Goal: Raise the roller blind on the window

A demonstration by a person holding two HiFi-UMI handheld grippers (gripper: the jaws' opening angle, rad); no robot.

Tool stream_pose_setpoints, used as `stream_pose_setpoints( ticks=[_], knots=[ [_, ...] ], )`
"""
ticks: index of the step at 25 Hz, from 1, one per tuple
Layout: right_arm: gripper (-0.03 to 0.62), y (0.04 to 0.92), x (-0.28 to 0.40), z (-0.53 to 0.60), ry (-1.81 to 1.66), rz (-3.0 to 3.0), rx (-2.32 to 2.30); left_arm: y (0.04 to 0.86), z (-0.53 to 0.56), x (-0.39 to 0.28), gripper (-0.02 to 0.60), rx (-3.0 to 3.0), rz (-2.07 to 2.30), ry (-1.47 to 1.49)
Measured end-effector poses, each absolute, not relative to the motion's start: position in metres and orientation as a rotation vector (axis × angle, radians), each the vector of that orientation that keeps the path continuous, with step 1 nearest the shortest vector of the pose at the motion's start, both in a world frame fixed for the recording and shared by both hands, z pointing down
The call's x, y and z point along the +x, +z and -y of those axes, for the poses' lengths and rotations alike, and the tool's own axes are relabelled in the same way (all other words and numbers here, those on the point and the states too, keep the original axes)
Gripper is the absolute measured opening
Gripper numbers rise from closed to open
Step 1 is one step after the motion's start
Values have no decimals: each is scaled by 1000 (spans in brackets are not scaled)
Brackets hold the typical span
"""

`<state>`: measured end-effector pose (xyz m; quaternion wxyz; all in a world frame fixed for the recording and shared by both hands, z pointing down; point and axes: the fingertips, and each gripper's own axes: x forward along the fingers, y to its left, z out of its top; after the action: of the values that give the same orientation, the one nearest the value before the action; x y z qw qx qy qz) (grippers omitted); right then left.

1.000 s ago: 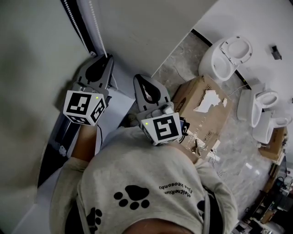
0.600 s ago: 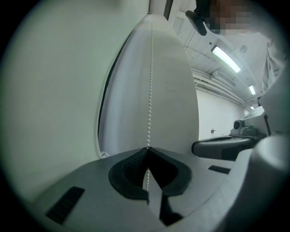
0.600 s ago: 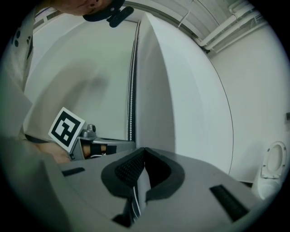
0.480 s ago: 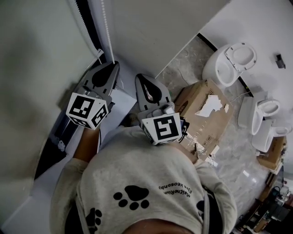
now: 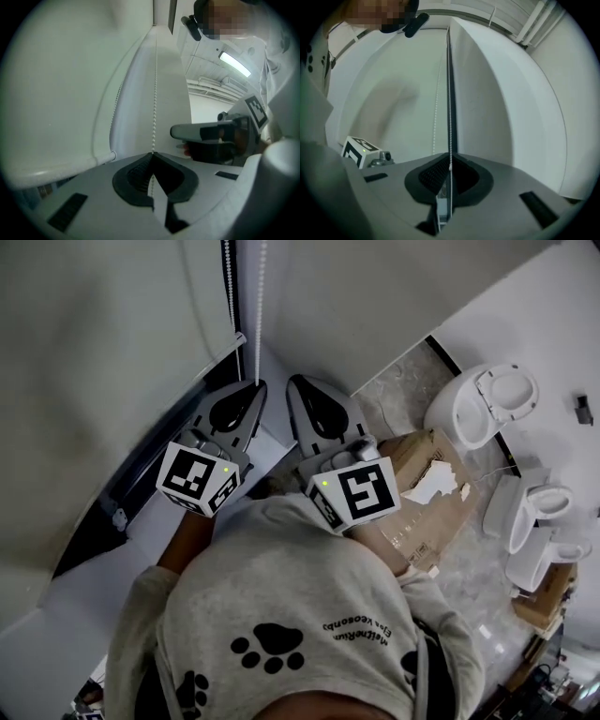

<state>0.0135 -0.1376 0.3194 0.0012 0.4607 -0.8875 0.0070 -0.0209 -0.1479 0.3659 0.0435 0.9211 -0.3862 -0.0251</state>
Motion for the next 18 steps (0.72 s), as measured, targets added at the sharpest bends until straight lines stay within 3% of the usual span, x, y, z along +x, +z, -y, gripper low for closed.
stream_pose_setpoints(
  ticks=[2, 5, 15, 18],
  knots=[
    [14, 296, 3, 134, 0, 2861, 1339, 364, 145, -24, 9, 2810, 1197, -86],
    [78, 256, -10, 129, -21, 2968, 1232, 358, 142, -27, 9, 2805, 1211, -88],
    [78, 213, -37, 141, -122, 2948, 1034, 361, 137, -18, 9, 2793, 1233, -122],
    [40, 211, -35, 143, -172, 2939, 1057, 366, 138, -14, 9, 2787, 1246, -128]
  ],
)
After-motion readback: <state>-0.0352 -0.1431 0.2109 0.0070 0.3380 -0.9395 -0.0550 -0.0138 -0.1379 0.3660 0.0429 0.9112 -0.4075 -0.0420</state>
